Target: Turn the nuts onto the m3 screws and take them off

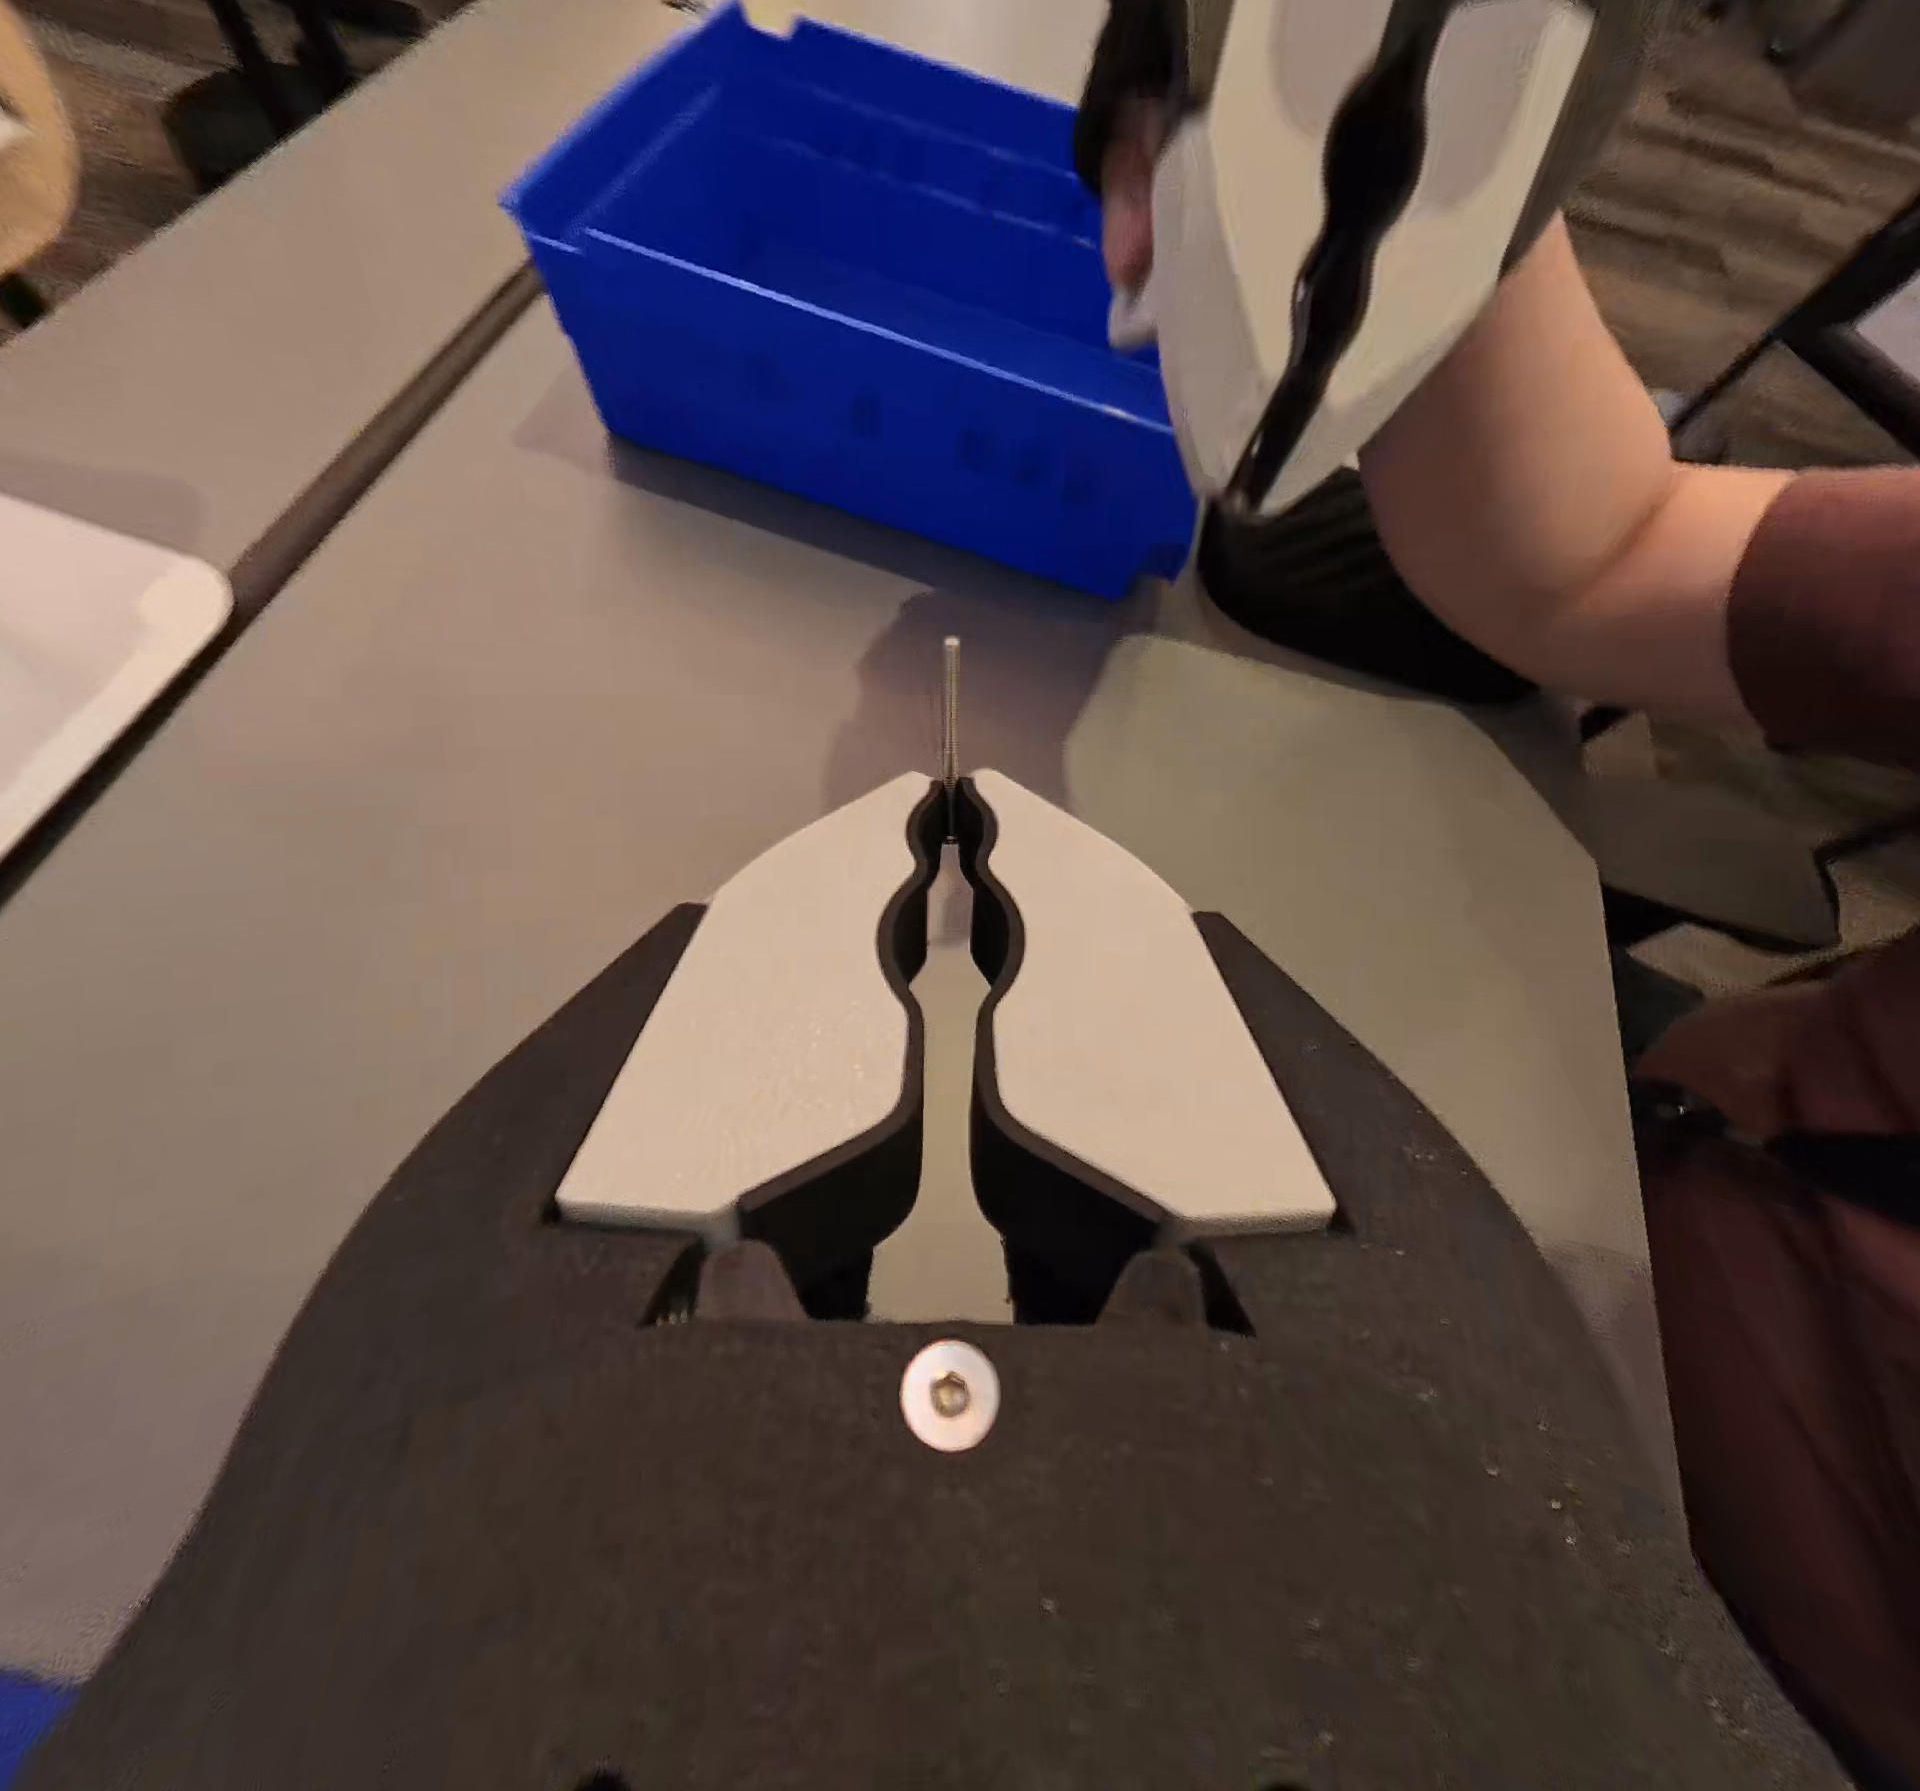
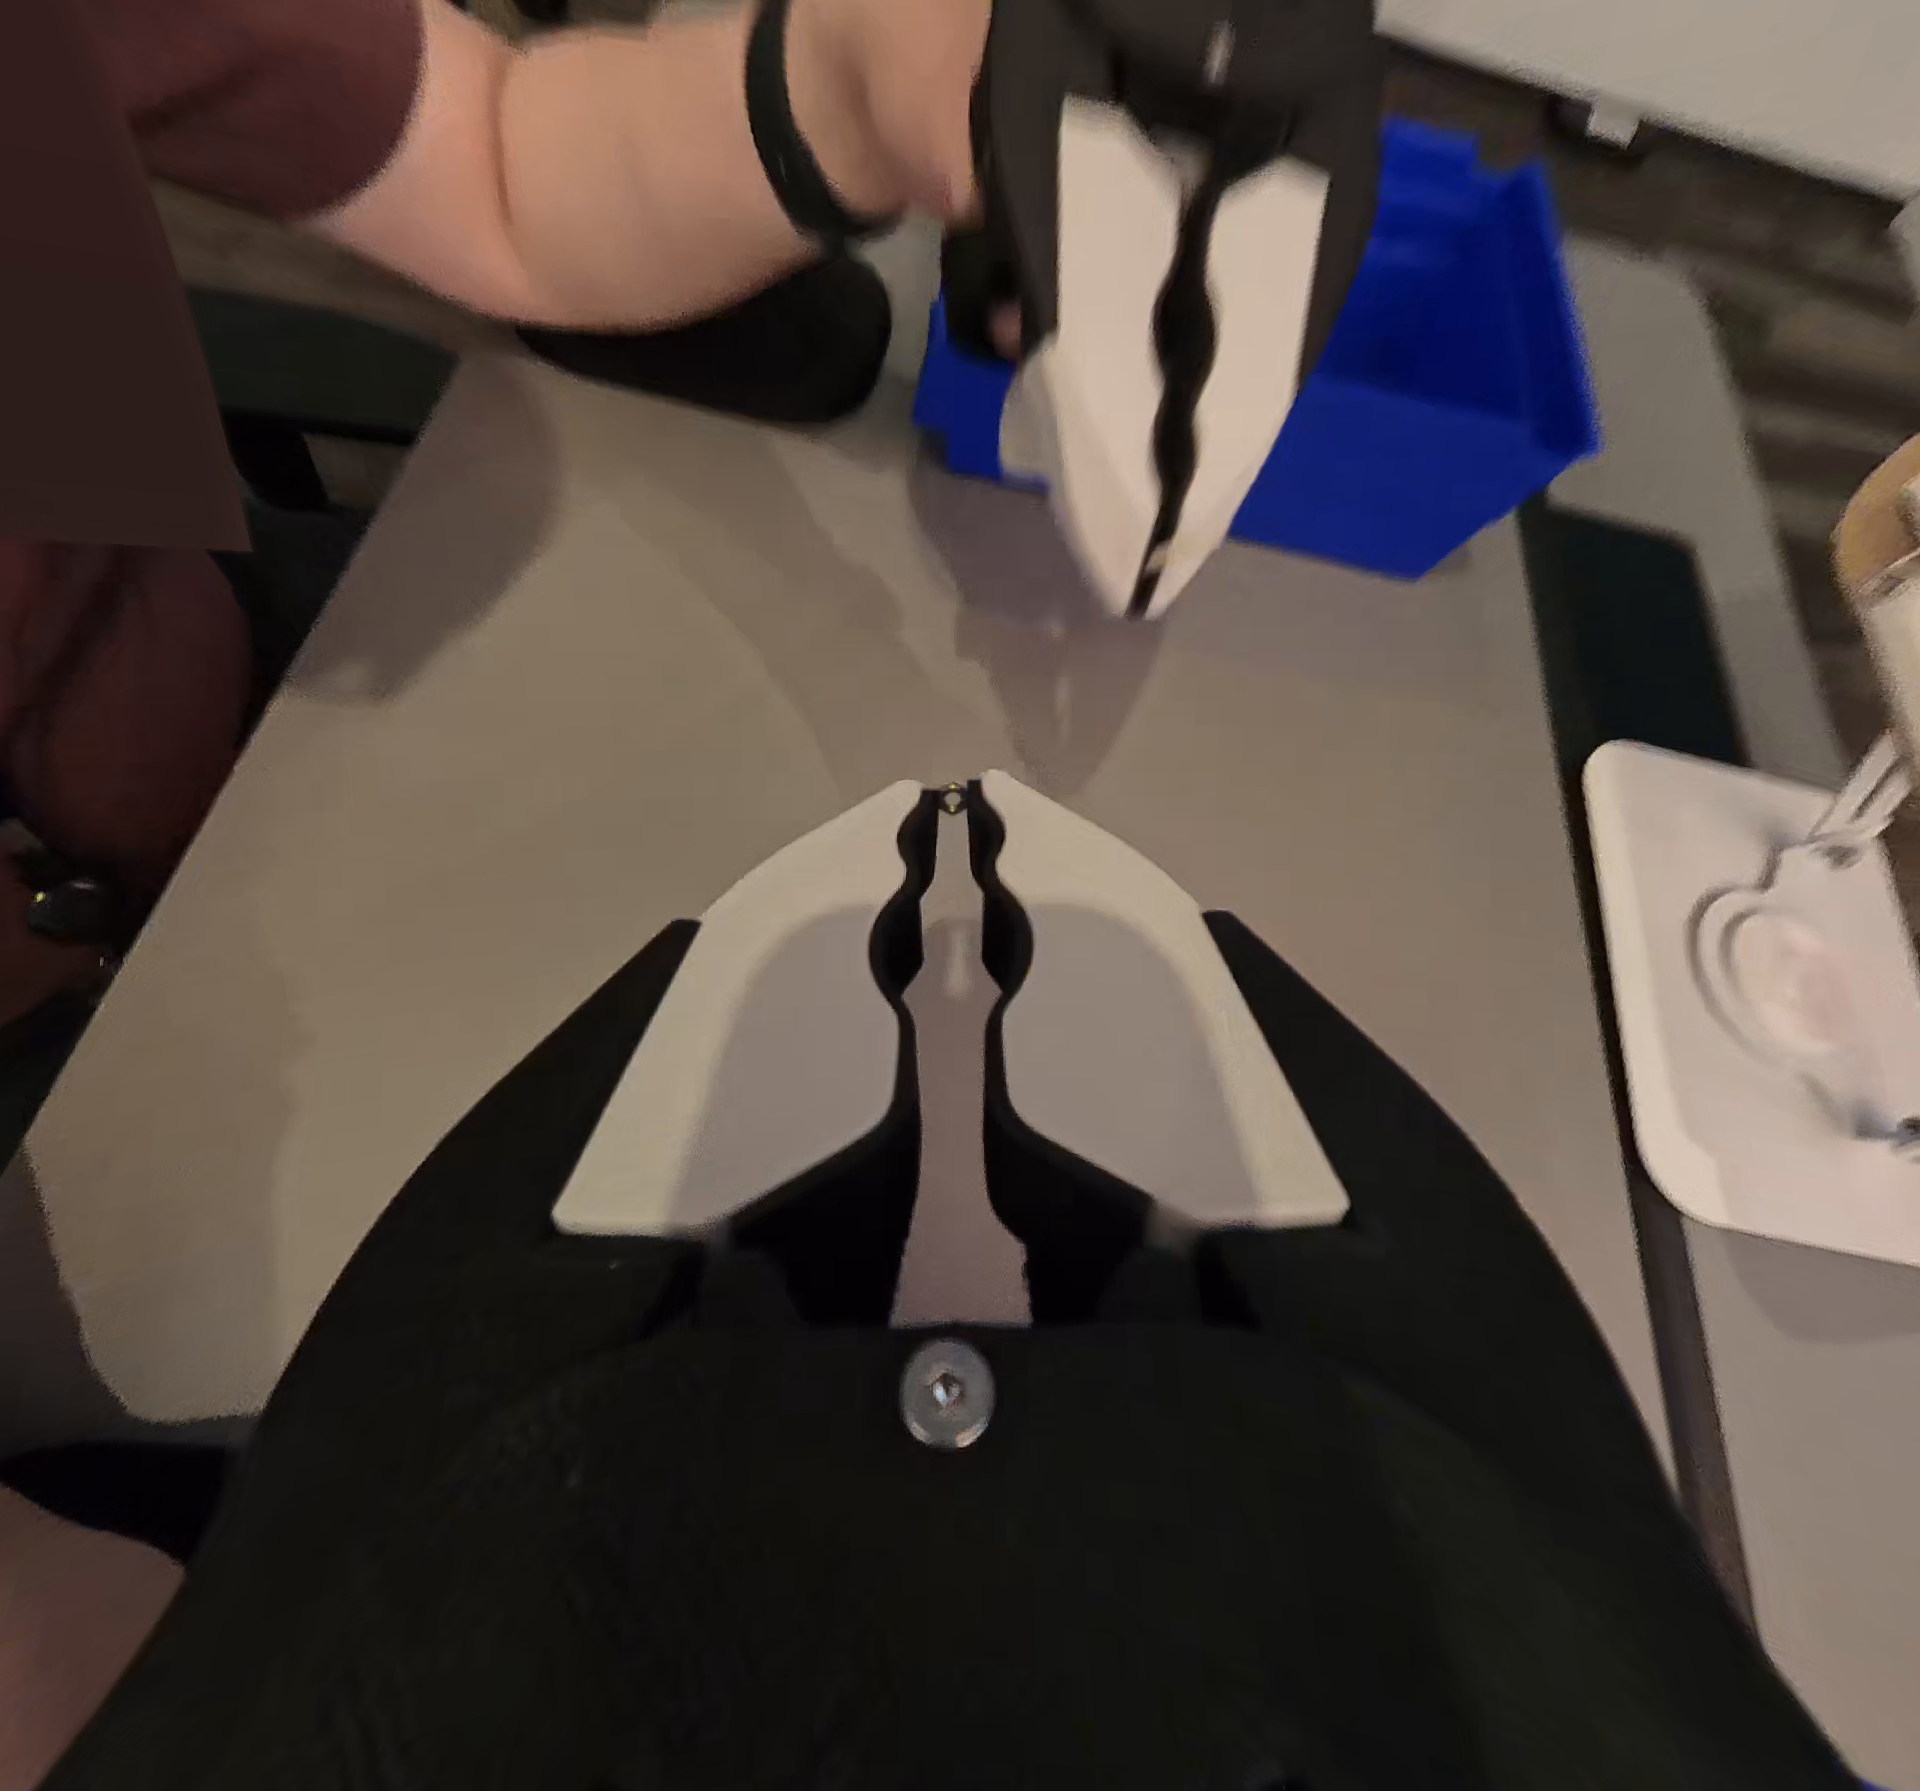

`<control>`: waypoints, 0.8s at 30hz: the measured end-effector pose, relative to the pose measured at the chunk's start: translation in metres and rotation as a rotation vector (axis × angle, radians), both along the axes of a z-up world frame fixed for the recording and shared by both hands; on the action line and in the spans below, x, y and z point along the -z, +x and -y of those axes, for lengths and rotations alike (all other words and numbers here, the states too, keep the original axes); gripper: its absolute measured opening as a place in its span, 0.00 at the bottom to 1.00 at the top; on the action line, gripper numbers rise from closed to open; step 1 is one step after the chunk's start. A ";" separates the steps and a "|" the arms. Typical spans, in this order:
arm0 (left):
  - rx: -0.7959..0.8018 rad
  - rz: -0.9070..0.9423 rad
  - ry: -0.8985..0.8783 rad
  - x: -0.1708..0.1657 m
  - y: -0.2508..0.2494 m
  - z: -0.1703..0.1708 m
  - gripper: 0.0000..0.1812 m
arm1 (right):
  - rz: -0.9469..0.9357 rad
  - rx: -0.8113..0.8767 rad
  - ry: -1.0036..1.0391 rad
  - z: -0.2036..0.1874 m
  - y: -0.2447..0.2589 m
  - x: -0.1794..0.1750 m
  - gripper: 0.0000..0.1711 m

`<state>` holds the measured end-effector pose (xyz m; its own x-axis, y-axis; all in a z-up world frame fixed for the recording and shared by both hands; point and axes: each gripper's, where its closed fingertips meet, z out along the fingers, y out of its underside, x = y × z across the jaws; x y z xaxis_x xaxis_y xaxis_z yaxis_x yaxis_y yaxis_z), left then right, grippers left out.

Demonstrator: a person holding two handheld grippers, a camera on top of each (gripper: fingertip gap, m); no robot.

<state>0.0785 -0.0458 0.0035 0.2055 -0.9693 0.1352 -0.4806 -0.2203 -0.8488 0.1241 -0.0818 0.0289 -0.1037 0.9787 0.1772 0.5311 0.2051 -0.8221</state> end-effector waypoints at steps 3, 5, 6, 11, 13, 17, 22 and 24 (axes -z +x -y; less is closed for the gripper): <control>0.074 -0.067 0.048 0.017 0.016 0.013 0.01 | -0.046 0.015 0.054 0.002 0.004 -0.015 0.04; 0.104 -0.112 0.080 0.027 0.021 0.019 0.01 | -0.030 0.025 0.078 0.001 0.006 -0.014 0.04; 0.116 -0.128 0.082 0.030 0.023 0.022 0.01 | -0.014 0.023 0.081 0.001 0.006 -0.011 0.04; 0.151 -0.161 0.077 0.038 0.027 0.030 0.01 | 0.085 -0.005 0.089 0.000 -0.002 0.014 0.04; 0.159 -0.172 0.077 0.039 0.026 0.032 0.01 | 0.126 -0.010 0.106 -0.001 -0.005 0.023 0.04; 0.178 -0.208 0.110 0.042 0.025 0.035 0.01 | 0.139 -0.026 0.105 0.000 -0.012 0.029 0.04; 0.207 -0.225 0.129 0.046 0.026 0.039 0.01 | 0.155 -0.052 0.098 0.002 -0.015 0.036 0.04; 0.221 -0.230 0.127 0.047 0.026 0.042 0.01 | 0.163 -0.065 0.086 0.004 -0.016 0.039 0.04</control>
<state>0.1047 -0.0873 -0.0438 -0.0006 -0.9999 -0.0144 -0.6868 0.0109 -0.7267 0.1077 -0.0859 -0.0101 -0.2004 0.9510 0.2356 0.6392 0.3091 -0.7042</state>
